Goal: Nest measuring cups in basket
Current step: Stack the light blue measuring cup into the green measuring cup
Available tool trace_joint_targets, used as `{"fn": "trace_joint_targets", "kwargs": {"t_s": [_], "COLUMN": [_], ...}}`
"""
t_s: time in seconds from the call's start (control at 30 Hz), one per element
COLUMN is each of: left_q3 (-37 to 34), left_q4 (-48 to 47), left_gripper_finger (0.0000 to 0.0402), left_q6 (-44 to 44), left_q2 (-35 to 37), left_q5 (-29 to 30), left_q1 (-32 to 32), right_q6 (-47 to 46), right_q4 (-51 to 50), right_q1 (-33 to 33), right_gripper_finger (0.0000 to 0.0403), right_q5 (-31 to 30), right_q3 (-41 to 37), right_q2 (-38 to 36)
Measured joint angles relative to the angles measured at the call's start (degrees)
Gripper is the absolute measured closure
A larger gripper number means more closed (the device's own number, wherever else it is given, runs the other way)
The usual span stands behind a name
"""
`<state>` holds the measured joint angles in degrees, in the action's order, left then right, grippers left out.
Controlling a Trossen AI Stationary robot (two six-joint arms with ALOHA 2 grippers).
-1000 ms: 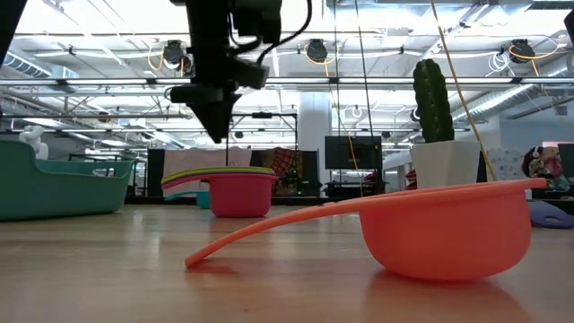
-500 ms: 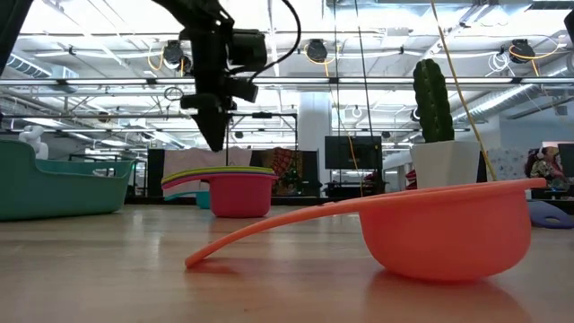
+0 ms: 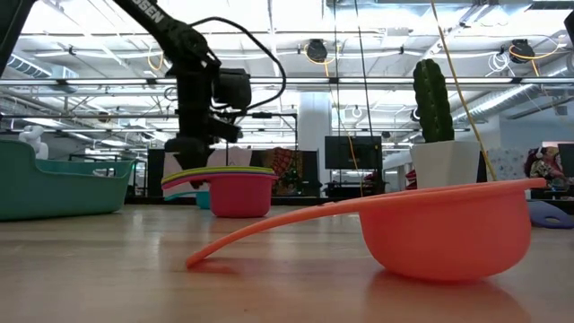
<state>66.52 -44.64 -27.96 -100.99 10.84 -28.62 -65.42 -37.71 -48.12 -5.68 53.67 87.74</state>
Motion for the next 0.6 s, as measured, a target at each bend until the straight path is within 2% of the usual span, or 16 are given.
{"fn": "trace_joint_targets", "kwargs": {"t_s": [0.2,0.4,0.47,0.6], "left_q3": [-2.3,-4.8,-5.6,-6.9], "left_q4": [6.1,6.5,6.5,7.3], "left_gripper_finger": [0.0259,0.0267,0.0293,0.0372], "left_q6": [-1.8,-2.9,-2.8,-2.3], "left_q2": [0.0,0.0,0.0,0.0], "left_q5": [-0.3,-2.6,-2.7,-2.8], "left_q1": [0.0,0.0,0.1,0.0], "right_q6": [-1.9,-2.7,-2.7,-2.7], "right_q4": [0.0,0.0,0.0,0.0], "right_q1": [0.0,0.0,0.0,0.0], "right_gripper_finger": [0.0227,0.0227,0.0227,0.0227], "right_q5": [1.4,1.4,1.3,1.3], "right_q3": [0.0,0.0,0.0,0.0], "right_q2": [0.0,0.0,0.0,0.0]}}
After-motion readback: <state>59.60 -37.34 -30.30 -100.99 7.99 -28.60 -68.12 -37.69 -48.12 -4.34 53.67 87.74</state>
